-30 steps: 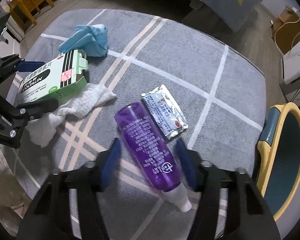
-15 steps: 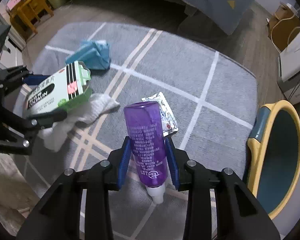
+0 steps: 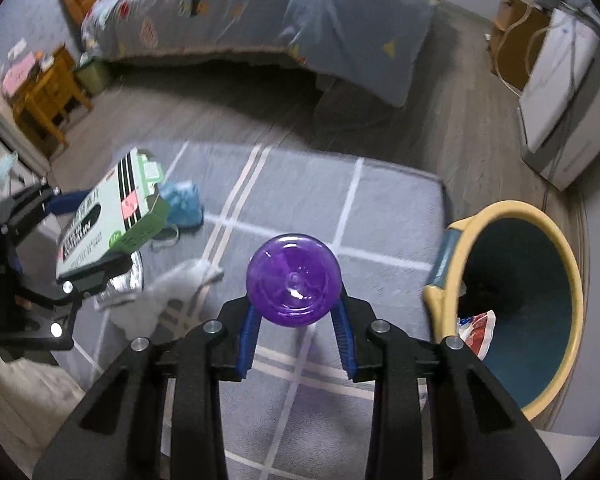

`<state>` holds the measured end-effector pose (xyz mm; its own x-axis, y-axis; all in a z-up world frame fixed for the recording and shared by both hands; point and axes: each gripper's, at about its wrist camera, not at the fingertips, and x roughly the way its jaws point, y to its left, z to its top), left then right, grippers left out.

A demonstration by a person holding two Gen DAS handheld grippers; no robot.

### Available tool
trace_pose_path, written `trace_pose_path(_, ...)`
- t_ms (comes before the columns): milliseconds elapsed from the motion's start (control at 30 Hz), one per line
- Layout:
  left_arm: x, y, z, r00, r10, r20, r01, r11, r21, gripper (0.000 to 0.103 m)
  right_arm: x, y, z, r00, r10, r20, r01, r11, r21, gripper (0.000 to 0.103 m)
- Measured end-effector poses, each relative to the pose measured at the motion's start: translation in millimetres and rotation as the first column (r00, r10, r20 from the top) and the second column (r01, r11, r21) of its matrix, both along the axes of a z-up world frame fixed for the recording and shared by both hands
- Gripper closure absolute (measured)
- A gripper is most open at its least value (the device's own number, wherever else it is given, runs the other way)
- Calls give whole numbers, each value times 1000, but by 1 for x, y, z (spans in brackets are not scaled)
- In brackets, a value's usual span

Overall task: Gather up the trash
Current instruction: 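Carry the spray bottle and COLTALIN box over the bin with both tools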

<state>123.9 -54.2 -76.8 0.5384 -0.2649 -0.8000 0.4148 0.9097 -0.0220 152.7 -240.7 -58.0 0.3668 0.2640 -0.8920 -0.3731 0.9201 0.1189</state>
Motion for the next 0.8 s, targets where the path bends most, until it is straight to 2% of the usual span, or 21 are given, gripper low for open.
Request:
trace_pose_path(233, 7, -23, 16, 999, -24, 34, 24, 1000, -9, 25, 8, -45, 28, 995, -94, 26, 93, 995, 45, 71)
trace_pose_path(433, 10, -53, 20, 997, -54, 46, 54, 999, -7, 25, 14, -92, 44, 981, -191, 42, 189, 981, 45, 71)
trace_pose_path(667, 10, -85, 24, 993, -98, 62, 98, 995, 6, 25, 22, -165, 57, 948, -312, 67, 310, 950, 38, 71)
trace_pose_path(800, 14, -103, 27, 990, -117, 83, 114, 993, 41, 25, 25, -205, 58, 923, -379, 74, 378, 925, 18, 71)
